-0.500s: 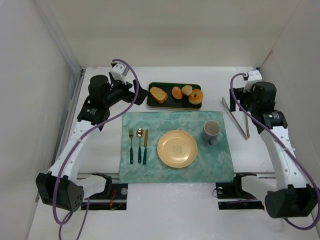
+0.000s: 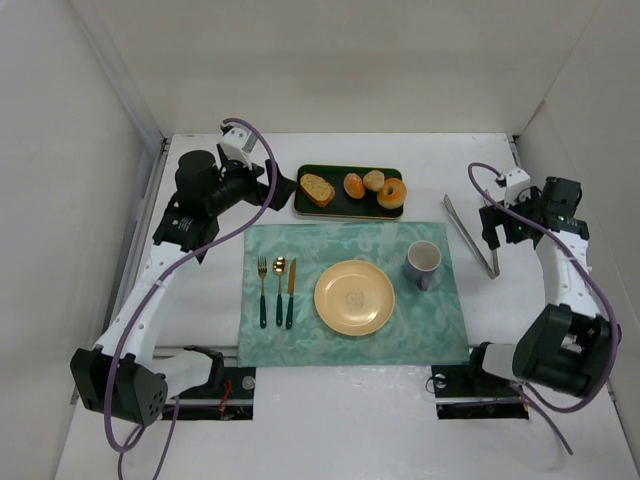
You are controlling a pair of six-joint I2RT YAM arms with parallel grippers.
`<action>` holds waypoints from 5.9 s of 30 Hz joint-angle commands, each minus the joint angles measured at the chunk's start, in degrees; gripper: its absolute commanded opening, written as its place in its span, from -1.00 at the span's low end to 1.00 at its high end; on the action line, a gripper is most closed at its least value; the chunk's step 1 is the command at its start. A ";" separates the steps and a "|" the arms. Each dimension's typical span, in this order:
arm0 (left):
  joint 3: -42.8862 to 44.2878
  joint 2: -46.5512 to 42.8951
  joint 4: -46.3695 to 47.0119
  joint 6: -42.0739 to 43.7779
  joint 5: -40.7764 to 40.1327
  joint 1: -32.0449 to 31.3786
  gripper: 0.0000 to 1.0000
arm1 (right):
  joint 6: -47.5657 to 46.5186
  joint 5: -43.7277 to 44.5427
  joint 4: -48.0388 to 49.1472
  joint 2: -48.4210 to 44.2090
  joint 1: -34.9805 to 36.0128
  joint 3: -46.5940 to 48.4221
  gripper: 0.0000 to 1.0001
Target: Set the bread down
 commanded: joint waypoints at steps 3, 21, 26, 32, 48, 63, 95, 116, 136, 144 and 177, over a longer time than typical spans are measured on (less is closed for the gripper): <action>0.81 -2.61 1.89 -0.18 1.62 -0.16 1.00 | -12.09 -8.71 -2.82 6.48 0.19 4.79 1.00; 0.81 -3.31 2.41 -0.71 1.10 -0.16 1.00 | -10.86 -7.22 -4.49 19.07 0.19 10.34 0.97; 0.81 -2.26 2.41 -0.71 1.10 -0.16 1.00 | -8.14 -5.38 -2.65 17.93 0.19 8.14 0.97; 0.81 -2.26 2.41 -0.71 1.10 -0.16 1.00 | -4.18 -3.35 -0.80 19.85 0.19 5.51 0.92; 0.81 -2.26 2.41 -0.71 1.62 -0.16 1.00 | 0.92 -0.01 3.07 24.77 0.19 3.75 0.83; 0.81 -2.26 2.41 -0.71 1.62 -0.16 1.00 | 3.73 0.61 2.01 27.68 0.19 5.95 0.67; 0.81 -1.73 1.89 -0.71 1.62 -0.16 1.00 | 4.79 6.94 0.96 29.26 3.17 8.05 0.64; 0.81 -2.26 1.89 -0.71 1.62 -0.16 1.00 | 4.26 12.56 2.63 30.31 6.95 6.47 0.64; 1.34 -2.26 1.89 -0.18 2.15 -0.16 1.00 | 4.26 13.62 2.10 30.84 7.48 7.53 0.45; 1.34 -2.78 1.89 -0.18 2.15 -0.16 1.00 | 4.26 13.62 2.10 30.84 7.48 7.53 0.21; 0.29 -3.31 2.94 -0.71 2.15 -0.16 1.00 | 12.78 -4.12 -4.93 13.09 18.00 27.29 0.16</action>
